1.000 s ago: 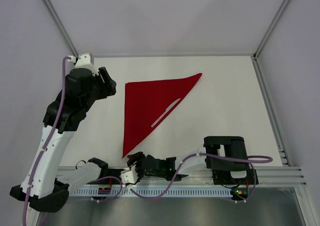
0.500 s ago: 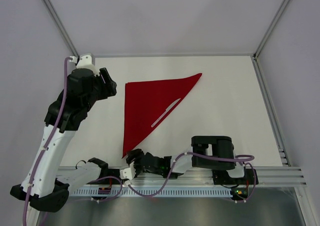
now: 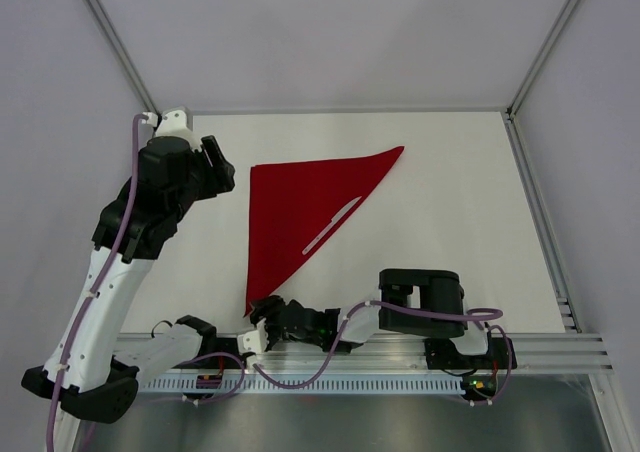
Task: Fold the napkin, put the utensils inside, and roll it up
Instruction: Fold the napkin at the center of the board.
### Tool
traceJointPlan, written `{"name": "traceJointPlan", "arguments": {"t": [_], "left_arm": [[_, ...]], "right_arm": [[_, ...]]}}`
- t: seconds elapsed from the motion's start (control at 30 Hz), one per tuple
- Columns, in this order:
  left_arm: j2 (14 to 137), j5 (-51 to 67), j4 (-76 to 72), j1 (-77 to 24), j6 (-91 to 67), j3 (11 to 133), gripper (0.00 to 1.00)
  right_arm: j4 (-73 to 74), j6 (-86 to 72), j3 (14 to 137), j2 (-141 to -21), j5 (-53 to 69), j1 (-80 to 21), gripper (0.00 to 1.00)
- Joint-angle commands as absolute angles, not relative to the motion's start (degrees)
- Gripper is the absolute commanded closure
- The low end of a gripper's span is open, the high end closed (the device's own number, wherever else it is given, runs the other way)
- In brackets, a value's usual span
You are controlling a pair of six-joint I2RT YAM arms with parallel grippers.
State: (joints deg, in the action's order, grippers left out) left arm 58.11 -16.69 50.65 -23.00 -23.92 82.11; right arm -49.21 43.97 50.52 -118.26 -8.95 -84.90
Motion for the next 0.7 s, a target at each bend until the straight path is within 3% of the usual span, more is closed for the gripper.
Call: {"name": "traceJointPlan", "arguments": {"t": [0.0,0.4,0.67], "left_arm": [[58.1,-17.6,49.0,-23.1,-22.7,81.4,0.36],[58.6,-17.1,48.4,-23.1,-22.5,80.9,0.36],[59.0,-16.5,47.8,-23.1,-22.4,80.6,0.36]], "right_arm": [[-51.7,43.0,52.1,-119.5,-6.2,-85.0,0.49],[-51.2,42.8,53.2,-121.1,-7.0,-85.0,0.53],[-50.5,42.6,53.5,-121.1,-7.4,-85.0,0.62]]}}
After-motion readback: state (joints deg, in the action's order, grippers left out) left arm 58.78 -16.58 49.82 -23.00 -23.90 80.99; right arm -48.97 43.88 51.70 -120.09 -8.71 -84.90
